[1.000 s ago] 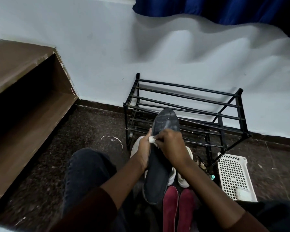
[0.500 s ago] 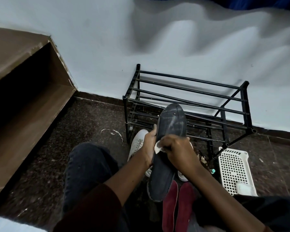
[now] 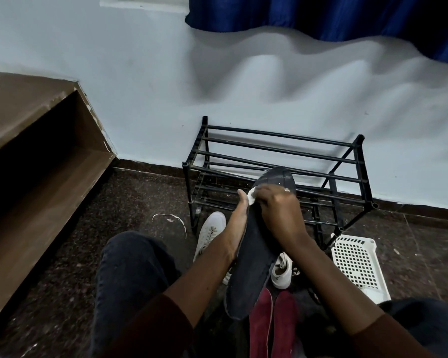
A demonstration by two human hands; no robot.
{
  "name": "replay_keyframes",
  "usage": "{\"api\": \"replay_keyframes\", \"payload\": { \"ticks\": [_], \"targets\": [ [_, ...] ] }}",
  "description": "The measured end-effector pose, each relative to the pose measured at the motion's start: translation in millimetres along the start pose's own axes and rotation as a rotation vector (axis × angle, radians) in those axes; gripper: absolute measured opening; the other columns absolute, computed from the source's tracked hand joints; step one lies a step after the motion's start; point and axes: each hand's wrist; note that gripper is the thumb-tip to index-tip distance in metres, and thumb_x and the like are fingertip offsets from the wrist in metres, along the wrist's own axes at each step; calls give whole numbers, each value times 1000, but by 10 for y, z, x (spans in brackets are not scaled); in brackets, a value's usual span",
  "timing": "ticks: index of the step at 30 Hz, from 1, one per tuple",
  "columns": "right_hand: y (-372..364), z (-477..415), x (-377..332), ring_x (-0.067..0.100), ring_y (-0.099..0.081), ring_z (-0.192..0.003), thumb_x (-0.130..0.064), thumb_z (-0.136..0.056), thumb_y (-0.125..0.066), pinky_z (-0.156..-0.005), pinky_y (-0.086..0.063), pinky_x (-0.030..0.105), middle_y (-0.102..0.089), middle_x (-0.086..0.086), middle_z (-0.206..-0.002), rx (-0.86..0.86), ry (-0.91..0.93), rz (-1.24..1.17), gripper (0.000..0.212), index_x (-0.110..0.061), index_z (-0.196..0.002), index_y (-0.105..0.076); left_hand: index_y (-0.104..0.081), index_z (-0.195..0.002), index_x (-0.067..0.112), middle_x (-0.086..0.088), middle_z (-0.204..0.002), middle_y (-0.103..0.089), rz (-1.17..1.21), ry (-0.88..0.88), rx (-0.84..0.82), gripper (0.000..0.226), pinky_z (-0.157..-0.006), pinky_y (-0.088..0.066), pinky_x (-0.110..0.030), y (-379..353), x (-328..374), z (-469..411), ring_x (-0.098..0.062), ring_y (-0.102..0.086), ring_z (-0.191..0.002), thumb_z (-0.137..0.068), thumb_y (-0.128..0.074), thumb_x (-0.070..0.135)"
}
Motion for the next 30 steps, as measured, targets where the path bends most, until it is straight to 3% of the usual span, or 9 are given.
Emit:
{"api": "replay_keyframes", "payload": {
  "ticks": [3,6,10,13,16,20,25,27,30],
  "targets": [
    [38,212,-87,20,-67,-67,9,-60,-67,-63,-43,21,-72,5,-78,-26,18,-61,19,-7,-70,-72,-75,-78,4,-12,-76,-71,40,-23,-22,90,-65,-57,-24,-33,47,-25,-17,-70,-72,-89,-12,68],
    [78,428,-132,19,-68,-71,5,-65,-63,-67,-46,22,-72,2,-81,-42,2,-161,19,-9,-74,-73,-72,-89,4,-12,-80,-72,0,-19,15,87,-66,-57,-25,-22,86,-55,-18,-70,-71,-90,-13,68],
    [119,501,-168,21,-67,-70,10,-61,-70,-68,-44,21,-72,5,-80,-39,-6,-152,21,-7,-73,-73,-75,-58,8,-8,-65,-71,-63,-41,17,83,-53,-55,-20,-53,74,-61,-15,-69,-57,-95,-20,57],
    [156,339,-100,25,-64,-62,14,-55,-73,-59,-46,28,-70,9,-73,-23,2,-36,22,-3,-68,-70,-77,-80,4,-13,-81,-72,-42,-57,-59,76,-69,-57,-24,-104,15,-3,-19,-71,-74,-95,-24,58],
    [194,100,65,26,-63,-60,9,-58,-68,-52,-48,26,-68,10,-69,25,-71,30,14,-4,-65,-68,-66,-109,5,-13,-99,-70,3,-46,-103,66,-87,-52,-30,-196,-15,84,-21,-67,-92,-90,-31,58],
    [229,22,48,26,-64,-61,10,-59,-69,-63,-41,26,-68,9,-68,71,-129,-17,17,-5,-68,-69,-73,-100,7,-13,-95,-71,13,-100,-123,69,-75,-57,-28,-217,16,108,-21,-69,-87,-95,-24,55],
    [303,251,-131,19,-68,-65,8,-62,-73,-67,-53,23,-72,6,-74,-17,-117,-171,21,-8,-75,-75,-77,-73,4,-12,-74,-72,-30,-163,-76,74,-57,-56,-24,-207,117,55,-18,-71,-66,-97,-22,48],
    [318,381,-197,17,-68,-64,6,-61,-71,-67,-47,16,-72,6,-73,-46,-100,-208,20,-8,-74,-75,-75,-86,6,-13,-83,-72,-4,-172,-76,67,-65,-59,-27,-191,154,30,-20,-71,-73,-97,-24,48],
    [315,435,-212,20,-66,-58,7,-55,-76,-61,-45,21,-69,6,-66,-38,-82,-148,20,-7,-69,-73,-62,-106,4,-13,-90,-72,-2,-143,-38,62,-74,-58,-28,-212,122,39,-21,-70,-80,-97,-23,52]
  ]
}}
Point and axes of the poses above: each hand's wrist, its own z-axis away from the middle knuckle, its own y-axis out of the back of the hand, x = y × z
